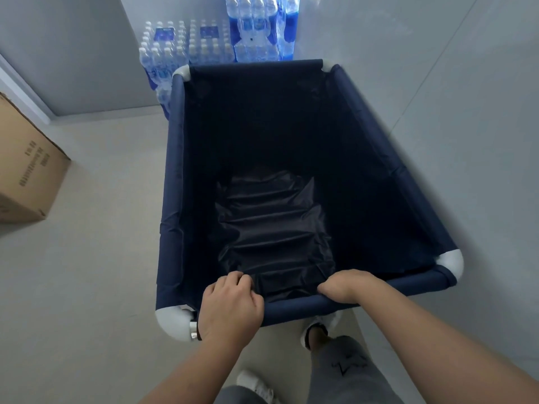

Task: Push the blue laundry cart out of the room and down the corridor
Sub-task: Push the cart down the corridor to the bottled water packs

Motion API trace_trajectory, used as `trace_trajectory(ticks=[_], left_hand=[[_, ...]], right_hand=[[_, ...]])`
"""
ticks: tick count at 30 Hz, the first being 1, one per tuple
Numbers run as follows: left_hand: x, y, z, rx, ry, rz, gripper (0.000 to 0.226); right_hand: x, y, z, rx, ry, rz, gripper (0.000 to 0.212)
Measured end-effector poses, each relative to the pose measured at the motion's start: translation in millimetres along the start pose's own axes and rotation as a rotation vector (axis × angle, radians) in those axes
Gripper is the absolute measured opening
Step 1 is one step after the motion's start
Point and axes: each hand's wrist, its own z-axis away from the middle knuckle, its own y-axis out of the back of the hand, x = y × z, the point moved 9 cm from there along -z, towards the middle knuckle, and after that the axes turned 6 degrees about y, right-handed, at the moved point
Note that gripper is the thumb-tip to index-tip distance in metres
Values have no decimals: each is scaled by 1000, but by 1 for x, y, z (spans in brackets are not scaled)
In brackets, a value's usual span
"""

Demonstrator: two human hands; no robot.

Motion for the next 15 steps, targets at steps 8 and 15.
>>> trace_trajectory(ticks=[8,15], left_hand=[[-5,4,0,43,33,20,31],[2,12,10,41,142,-42,17]], right_hand=[[1,10,6,191,11,0,40],[7,26,27,562,102,-5,47]])
